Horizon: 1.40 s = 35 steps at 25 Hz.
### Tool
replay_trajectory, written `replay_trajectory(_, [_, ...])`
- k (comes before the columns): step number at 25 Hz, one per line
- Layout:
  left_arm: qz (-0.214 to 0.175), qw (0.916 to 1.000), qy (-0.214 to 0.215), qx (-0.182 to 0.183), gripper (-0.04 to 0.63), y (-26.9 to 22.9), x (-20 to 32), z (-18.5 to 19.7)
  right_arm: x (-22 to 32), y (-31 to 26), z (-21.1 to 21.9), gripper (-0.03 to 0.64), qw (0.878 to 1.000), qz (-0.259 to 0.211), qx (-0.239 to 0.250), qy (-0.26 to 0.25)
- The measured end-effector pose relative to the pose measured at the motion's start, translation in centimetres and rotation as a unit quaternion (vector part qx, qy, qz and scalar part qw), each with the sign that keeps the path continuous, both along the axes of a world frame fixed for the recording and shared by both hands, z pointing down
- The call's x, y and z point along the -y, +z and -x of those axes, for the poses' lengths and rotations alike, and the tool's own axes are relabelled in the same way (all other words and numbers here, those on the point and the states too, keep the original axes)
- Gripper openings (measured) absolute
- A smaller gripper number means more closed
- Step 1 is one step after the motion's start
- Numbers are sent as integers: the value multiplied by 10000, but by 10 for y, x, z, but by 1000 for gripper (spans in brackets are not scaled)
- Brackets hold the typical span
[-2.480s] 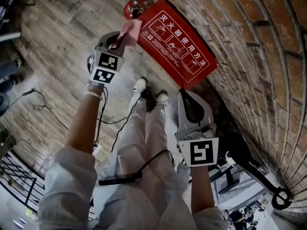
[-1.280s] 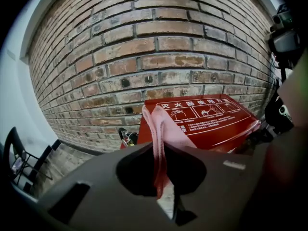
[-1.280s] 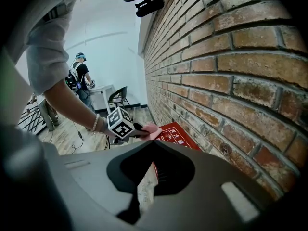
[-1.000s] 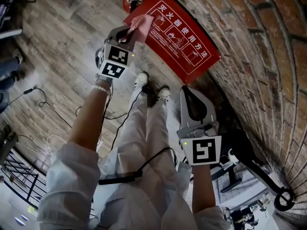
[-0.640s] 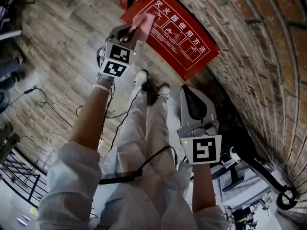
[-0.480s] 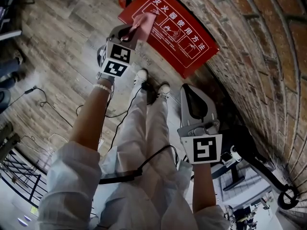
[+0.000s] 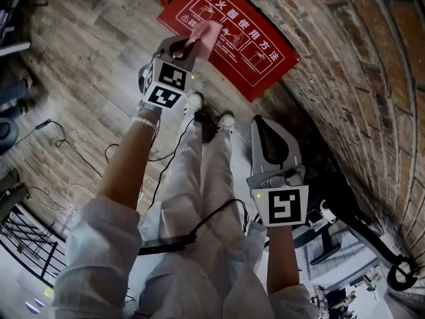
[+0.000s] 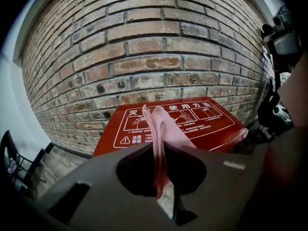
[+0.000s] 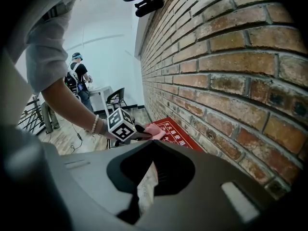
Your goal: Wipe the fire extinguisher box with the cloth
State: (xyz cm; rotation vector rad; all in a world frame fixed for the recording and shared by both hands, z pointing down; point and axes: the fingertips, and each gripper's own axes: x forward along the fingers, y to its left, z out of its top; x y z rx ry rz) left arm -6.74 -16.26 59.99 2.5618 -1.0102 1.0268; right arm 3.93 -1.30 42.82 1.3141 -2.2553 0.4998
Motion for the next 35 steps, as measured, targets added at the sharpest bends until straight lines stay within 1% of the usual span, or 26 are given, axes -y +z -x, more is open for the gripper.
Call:
replay_trajectory(16, [94,9994,319,-55,12,2,-40,-54,-21,-1,-35,8,9998,-71,15,179])
replay_trajectory(25, [169,9989,418,-114,12,0,-56,-78,-32,2,-53,8,9996,-5,1,297])
replay_trajectory(30, [208,9980,590,-107,11,2,-69,-91,-35,3,-57,8,9995,-21,-4,304])
replay_trajectory(35, [254,9975,645,-132,11,1,-78,-102,-38,4,-59,8,9995,1,20,323])
